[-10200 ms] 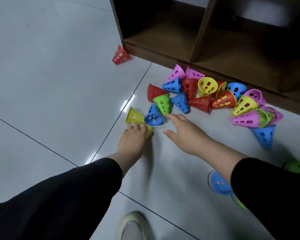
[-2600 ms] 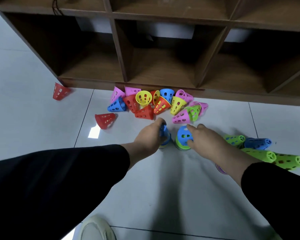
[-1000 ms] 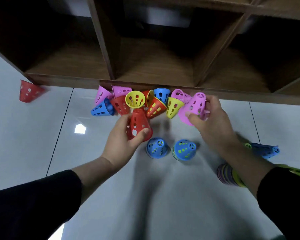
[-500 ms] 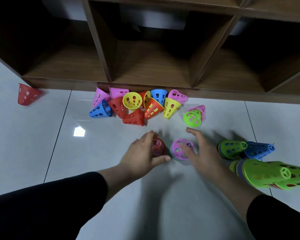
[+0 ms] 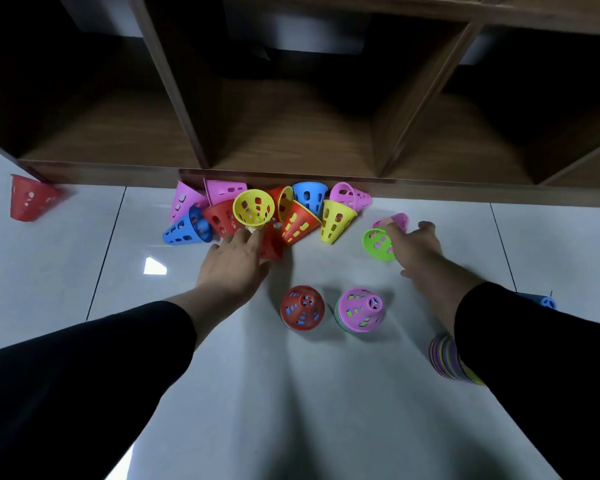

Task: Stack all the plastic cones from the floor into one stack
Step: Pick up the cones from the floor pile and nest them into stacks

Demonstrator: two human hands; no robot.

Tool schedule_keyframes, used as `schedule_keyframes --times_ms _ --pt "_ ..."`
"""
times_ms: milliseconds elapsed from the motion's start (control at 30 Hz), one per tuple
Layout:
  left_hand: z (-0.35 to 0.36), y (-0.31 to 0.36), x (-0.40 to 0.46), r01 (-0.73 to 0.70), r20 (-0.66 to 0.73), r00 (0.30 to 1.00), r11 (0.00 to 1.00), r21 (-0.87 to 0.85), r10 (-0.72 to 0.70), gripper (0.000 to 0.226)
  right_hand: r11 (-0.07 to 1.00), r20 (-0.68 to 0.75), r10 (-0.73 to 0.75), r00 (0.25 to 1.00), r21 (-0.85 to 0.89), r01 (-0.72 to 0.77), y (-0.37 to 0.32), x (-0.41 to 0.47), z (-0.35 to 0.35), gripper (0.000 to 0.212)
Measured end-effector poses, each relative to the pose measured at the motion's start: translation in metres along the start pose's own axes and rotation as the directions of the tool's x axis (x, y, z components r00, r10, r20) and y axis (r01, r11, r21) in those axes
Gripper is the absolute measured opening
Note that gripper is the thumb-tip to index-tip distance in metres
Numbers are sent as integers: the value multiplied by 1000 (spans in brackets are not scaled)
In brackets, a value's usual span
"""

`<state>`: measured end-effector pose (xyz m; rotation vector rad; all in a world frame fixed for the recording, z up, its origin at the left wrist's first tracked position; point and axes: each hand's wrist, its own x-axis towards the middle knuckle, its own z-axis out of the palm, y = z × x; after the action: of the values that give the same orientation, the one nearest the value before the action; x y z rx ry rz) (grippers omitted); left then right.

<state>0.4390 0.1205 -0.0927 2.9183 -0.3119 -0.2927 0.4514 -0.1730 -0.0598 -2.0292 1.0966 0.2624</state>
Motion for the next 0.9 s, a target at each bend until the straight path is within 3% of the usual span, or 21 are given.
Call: schedule_keyframes --times_ms 233,433,567,667,767,900 --pt "7 9 14 -18 -3 1000 1000 -7 18 83 964 132 199 971 153 -219 -17 20 6 73" --pt "12 11 27 22 35 999 998 -55 -20 69 948 193 160 968 242 -205 -18 23 17 54" --pt "13 8 18 17 28 1000 980 -198 -12 60 934 231 110 967 309 -180 -14 21 17 45" --pt "8 7 3 -9 -4 1000 948 -319 8 66 892 181 33 983 438 -111 -14 13 12 43" --pt "-9 10 -14 -25 -67 998 907 -421 -3 74 838 102 -135 986 542 58 -17 -8 0 26" --pt "-39 19 -44 -74 -62 997 831 -551 48 73 805 47 -426 904 475 355 -9 -49 -19 47"
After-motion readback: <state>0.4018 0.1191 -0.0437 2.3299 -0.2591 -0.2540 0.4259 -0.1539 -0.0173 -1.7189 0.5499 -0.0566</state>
